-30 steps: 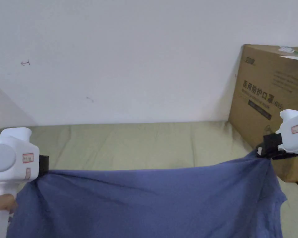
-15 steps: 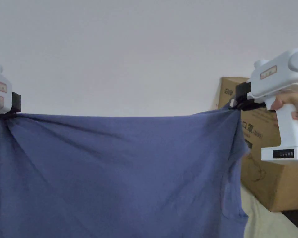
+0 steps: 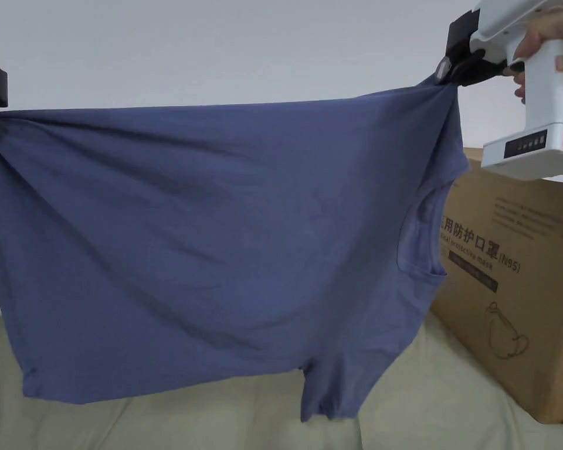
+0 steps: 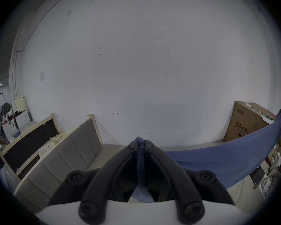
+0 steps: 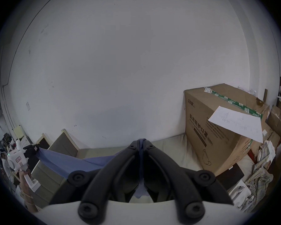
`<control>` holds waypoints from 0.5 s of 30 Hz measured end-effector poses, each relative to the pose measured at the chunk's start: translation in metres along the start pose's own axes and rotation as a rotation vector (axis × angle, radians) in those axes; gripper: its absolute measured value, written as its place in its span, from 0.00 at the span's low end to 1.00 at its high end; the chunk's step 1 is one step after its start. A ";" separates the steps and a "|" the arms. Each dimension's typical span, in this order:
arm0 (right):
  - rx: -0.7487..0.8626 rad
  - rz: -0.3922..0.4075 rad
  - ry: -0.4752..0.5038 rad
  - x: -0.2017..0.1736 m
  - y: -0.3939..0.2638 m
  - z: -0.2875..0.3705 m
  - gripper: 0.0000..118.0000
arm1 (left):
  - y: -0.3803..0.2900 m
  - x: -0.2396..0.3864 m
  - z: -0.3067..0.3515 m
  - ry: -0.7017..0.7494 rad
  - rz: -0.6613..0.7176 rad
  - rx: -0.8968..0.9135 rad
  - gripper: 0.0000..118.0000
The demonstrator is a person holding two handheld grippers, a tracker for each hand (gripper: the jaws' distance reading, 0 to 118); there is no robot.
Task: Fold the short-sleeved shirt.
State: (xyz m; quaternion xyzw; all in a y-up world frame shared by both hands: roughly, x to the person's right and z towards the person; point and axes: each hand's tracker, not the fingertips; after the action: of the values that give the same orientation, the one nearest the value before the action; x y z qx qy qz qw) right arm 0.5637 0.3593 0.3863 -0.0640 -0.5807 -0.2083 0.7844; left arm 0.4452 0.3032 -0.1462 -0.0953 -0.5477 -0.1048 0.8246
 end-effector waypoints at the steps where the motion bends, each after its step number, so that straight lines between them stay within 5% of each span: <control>1: 0.009 -0.004 -0.002 0.000 -0.004 -0.001 0.02 | -0.004 0.002 -0.003 0.005 0.005 0.004 0.05; 6: -0.044 0.023 -0.047 0.008 -0.033 -0.035 0.02 | -0.042 0.014 -0.032 -0.001 -0.003 0.031 0.05; 12: -0.207 -0.044 -0.083 0.044 -0.112 -0.110 0.02 | -0.152 0.031 -0.098 -0.020 -0.030 -0.210 0.05; 15: -0.295 -0.079 -0.092 0.063 -0.172 -0.149 0.02 | -0.112 0.024 -0.071 -0.016 -0.045 -0.369 0.05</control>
State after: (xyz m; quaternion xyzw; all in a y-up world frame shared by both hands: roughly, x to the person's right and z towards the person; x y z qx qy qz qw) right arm 0.6420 0.1367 0.3741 -0.1652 -0.5813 -0.3187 0.7302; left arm 0.4858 0.1753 -0.1464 -0.2338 -0.5275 -0.2211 0.7863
